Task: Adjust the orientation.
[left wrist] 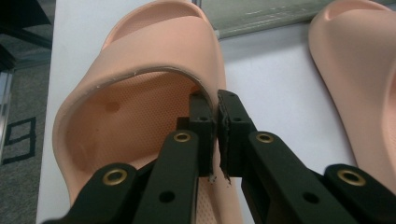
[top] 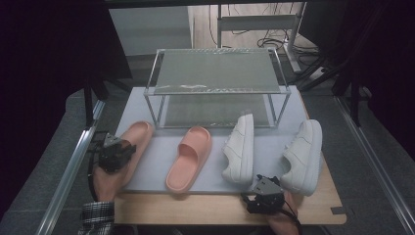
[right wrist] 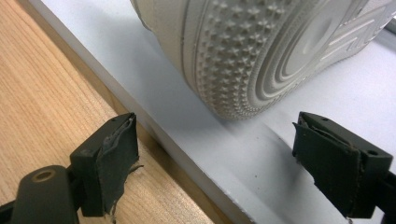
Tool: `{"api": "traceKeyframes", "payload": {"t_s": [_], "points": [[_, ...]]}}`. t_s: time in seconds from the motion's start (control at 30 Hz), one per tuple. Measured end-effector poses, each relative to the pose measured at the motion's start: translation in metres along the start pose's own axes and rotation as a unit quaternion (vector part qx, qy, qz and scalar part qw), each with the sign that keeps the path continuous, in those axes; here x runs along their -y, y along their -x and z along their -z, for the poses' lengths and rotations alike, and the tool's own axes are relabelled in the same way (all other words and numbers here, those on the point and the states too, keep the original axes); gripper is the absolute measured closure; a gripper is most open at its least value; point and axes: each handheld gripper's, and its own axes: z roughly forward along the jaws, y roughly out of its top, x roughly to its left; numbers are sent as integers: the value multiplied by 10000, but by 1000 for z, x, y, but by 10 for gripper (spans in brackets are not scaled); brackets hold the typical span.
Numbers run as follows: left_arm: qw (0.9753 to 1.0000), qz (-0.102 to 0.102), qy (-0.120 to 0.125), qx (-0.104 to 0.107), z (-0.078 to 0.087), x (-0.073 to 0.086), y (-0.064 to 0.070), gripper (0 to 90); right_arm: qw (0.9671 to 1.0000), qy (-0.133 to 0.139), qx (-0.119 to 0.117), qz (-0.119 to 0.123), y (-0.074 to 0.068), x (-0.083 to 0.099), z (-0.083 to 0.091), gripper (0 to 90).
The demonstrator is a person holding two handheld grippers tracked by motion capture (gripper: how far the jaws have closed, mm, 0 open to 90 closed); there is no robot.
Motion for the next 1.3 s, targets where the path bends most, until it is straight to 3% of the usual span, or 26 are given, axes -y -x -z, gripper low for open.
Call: {"api": "traceKeyframes", "payload": {"t_s": [0.7, 1.3], "points": [[9991, -276, 120, 291, 25, 5, 23, 858, 10000, -4, 8, 10, 0, 0, 0, 147], [9970, -505, 243, 531, 23, -7, 48, 858, 10000, 0, -3, -8, 0, 0, 0, 147]]}}
